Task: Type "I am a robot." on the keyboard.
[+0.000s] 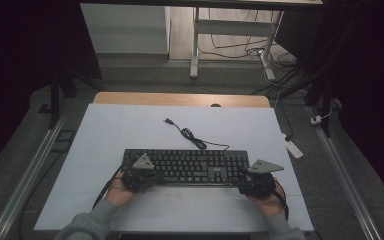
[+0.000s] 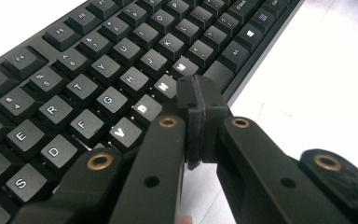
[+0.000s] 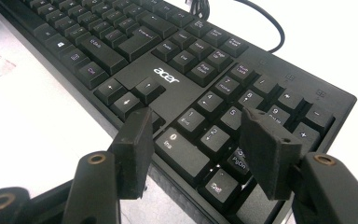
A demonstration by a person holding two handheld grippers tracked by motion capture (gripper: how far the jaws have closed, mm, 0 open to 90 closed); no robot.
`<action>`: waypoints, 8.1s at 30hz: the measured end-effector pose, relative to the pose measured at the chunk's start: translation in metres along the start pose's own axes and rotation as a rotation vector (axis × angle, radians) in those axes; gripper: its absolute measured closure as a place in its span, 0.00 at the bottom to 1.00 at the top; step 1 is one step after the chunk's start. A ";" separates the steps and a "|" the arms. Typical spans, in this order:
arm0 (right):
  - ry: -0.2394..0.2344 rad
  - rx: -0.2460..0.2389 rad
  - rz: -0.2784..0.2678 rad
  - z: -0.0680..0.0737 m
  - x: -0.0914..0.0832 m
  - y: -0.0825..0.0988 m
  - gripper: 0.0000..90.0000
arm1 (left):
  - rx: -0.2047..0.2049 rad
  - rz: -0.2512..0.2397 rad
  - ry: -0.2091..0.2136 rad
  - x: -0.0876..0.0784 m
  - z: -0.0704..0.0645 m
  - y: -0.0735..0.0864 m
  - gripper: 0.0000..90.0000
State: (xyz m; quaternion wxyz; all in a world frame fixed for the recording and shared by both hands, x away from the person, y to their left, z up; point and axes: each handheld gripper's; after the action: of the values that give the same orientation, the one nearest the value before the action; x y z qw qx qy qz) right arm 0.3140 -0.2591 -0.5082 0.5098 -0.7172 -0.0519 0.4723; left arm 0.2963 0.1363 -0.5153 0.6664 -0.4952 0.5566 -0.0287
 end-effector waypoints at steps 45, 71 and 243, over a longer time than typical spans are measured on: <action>0.003 0.002 -0.008 -0.001 -0.003 0.000 0.49 | -0.130 -0.160 -0.058 -0.041 0.024 0.013 0.50; -0.004 0.004 -0.008 -0.001 -0.003 0.000 0.49 | -0.146 -0.139 -0.117 -0.047 0.036 0.018 0.46; -0.211 -0.082 0.040 0.072 0.122 -0.096 0.99 | -0.145 -0.077 -0.122 -0.055 0.028 0.029 0.29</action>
State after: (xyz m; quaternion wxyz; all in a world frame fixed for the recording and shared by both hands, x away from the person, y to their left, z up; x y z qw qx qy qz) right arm 0.3676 -0.0966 -0.5121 0.4624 -0.6845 -0.1103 0.5527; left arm 0.2816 0.2008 -0.4991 0.6599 -0.5641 0.4962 0.0161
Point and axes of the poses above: each handheld gripper's, and its own axes: x roughly forward along the jaws, y roughly out of its underside, z roughly to its left, and after that the axes turned 1 degree about z, right-handed
